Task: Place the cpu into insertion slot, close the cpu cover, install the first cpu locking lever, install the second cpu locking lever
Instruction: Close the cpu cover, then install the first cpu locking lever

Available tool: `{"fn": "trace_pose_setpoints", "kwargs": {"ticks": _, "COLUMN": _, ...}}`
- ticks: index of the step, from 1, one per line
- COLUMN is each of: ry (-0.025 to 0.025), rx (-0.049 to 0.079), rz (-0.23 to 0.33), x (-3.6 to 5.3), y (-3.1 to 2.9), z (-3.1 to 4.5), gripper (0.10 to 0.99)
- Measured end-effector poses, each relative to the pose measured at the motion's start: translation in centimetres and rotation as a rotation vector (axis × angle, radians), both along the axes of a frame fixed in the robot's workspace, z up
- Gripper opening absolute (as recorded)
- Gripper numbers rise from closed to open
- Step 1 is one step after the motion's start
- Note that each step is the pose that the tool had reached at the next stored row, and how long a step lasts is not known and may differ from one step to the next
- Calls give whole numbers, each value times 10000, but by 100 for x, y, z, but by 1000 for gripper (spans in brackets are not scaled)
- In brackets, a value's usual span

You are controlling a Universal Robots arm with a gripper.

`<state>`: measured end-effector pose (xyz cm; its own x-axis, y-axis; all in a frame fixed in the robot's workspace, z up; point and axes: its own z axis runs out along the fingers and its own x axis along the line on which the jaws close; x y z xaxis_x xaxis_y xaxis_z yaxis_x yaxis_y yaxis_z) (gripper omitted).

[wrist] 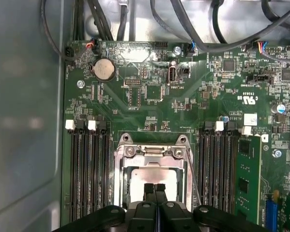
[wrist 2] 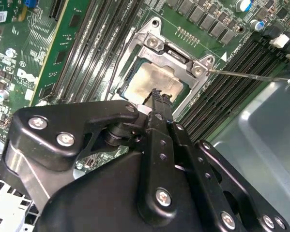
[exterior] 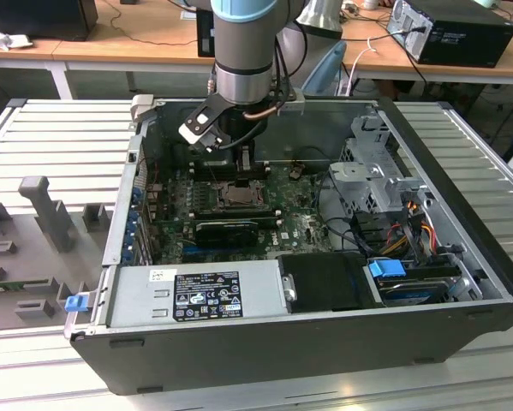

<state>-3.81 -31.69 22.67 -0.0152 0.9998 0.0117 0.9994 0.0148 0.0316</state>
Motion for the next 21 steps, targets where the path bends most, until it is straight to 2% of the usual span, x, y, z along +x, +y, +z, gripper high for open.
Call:
{"fn": "trace_pose_setpoints", "kwargs": {"ticks": 8, "ry": -6, "rx": -1, "rz": 0, "x": -37, "y": -1, "z": 33, "gripper": 106}}
{"fn": "trace_pose_setpoints", "kwargs": {"ticks": 17, "ry": -6, "rx": 0, "rz": -1, "x": -37, "y": -1, "z": 215, "gripper": 106}}
{"fn": "trace_pose_setpoints", "kwargs": {"ticks": 20, "ry": -7, "rx": 0, "rz": 0, "x": -37, "y": 0, "z": 295, "gripper": 106}}
{"fn": "trace_pose_setpoints", "kwargs": {"ticks": 21, "ry": -6, "rx": -2, "rz": -1, "x": -37, "y": -1, "z": 343, "gripper": 106}}
